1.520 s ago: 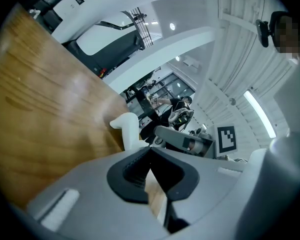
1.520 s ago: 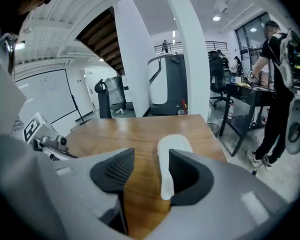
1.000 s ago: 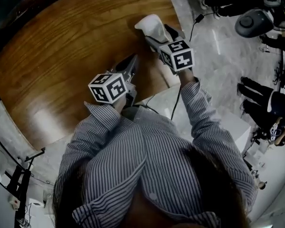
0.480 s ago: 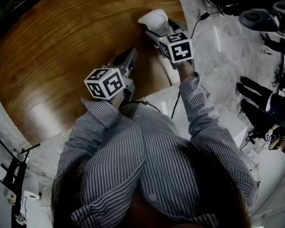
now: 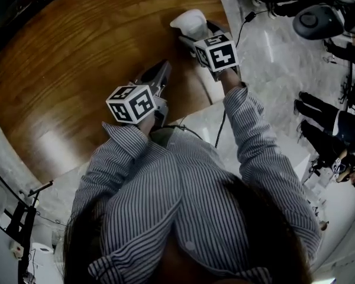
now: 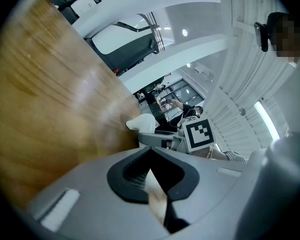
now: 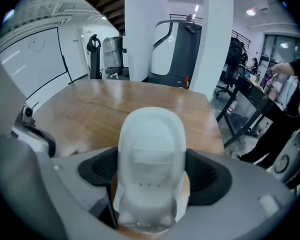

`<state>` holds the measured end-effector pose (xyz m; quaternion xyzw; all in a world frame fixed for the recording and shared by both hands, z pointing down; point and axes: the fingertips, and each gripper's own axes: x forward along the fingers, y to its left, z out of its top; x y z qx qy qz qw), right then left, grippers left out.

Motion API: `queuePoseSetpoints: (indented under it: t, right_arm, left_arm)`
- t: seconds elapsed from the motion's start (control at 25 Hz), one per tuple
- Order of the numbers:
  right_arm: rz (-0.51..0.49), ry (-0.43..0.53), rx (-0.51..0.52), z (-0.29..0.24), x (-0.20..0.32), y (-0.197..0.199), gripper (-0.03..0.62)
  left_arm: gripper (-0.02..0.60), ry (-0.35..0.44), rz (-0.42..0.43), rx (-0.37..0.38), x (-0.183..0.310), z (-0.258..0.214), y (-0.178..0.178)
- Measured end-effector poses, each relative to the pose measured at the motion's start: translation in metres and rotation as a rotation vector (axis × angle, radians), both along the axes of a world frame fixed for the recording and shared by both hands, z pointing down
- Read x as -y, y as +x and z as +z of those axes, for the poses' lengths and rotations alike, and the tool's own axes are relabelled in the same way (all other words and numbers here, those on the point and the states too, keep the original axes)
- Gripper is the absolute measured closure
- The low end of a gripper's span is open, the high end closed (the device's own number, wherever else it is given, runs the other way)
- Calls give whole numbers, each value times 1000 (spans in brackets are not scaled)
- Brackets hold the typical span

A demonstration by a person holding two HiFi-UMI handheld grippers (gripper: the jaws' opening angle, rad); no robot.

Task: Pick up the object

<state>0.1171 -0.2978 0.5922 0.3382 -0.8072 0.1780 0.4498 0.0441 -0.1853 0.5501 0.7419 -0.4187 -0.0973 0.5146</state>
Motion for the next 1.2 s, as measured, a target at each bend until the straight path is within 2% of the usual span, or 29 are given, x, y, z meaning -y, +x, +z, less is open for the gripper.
queuePoseSetpoints:
  t: [0.24, 0.4, 0.68, 0.84, 0.96, 1.2]
  right_arm:
    - [58, -4, 8, 0, -2, 16, 181]
    - [124, 44, 100, -25, -7, 12, 181]
    - [251, 72, 396, -100, -26, 4, 194]
    - [325, 77, 617, -132, -40, -4, 195]
    - [339, 106, 775, -161, -49, -11, 195]
    - [375, 120, 1090, -206, -77, -8, 194]
  left_arm:
    - [581, 28, 8, 31, -3, -9, 7]
    - [581, 60, -2, 51, -3, -17, -11]
    - [581, 144, 23, 79, -4, -50, -18]
    - [580, 195, 19, 73, -6, -70, -29]
    - [581, 238, -14, 42, -4, -84, -42]
    - [581, 322, -40, 34, -4, -112, -51]
